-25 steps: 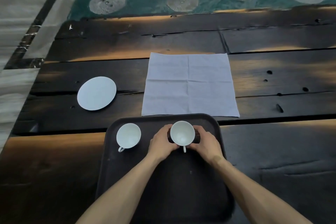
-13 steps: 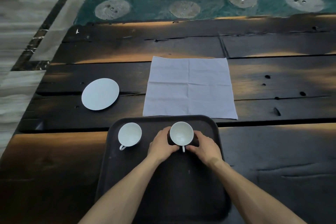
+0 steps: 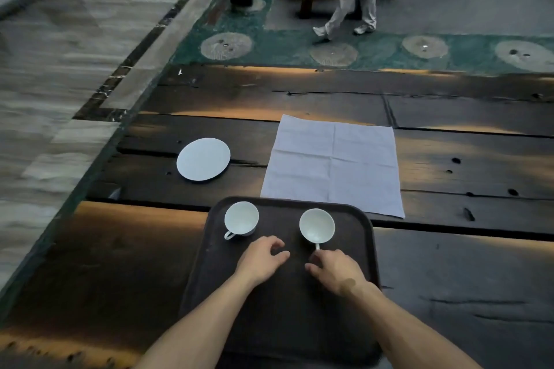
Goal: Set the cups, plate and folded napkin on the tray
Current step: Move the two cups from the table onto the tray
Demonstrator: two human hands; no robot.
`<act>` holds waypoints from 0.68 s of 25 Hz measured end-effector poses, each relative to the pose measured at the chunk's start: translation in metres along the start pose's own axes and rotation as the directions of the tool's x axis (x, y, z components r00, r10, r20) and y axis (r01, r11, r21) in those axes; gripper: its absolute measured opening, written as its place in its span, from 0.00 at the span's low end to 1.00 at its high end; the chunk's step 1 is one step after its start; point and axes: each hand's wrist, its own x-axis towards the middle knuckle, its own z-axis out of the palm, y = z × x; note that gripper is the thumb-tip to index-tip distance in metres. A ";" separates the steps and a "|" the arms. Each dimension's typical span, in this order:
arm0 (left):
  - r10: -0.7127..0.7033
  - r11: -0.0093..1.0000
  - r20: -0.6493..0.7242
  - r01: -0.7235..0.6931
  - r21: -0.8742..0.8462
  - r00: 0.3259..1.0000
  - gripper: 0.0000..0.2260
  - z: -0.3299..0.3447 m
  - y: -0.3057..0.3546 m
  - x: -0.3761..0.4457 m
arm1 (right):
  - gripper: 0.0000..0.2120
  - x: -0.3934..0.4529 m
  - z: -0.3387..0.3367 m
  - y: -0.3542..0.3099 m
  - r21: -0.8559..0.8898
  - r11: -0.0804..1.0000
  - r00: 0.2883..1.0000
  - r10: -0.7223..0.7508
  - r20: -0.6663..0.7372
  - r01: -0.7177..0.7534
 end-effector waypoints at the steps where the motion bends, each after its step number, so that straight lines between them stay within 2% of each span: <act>1: 0.002 1.000 -0.006 -0.002 -0.017 1.000 0.14 -0.005 -0.006 -0.005 | 0.15 0.000 0.000 -0.010 -0.003 1.000 1.000 -0.024 0.005 0.024; 8: -0.011 0.999 -0.031 0.010 -0.037 0.999 0.10 -0.062 -0.056 -0.021 | 0.17 0.013 0.001 -0.087 -0.059 0.988 0.989 -0.148 -0.029 0.146; 17: 0.039 0.992 -0.043 -0.033 0.125 0.998 0.12 -0.151 -0.132 -0.021 | 0.15 0.039 0.032 -0.198 -0.088 0.975 0.974 -0.211 -0.086 0.204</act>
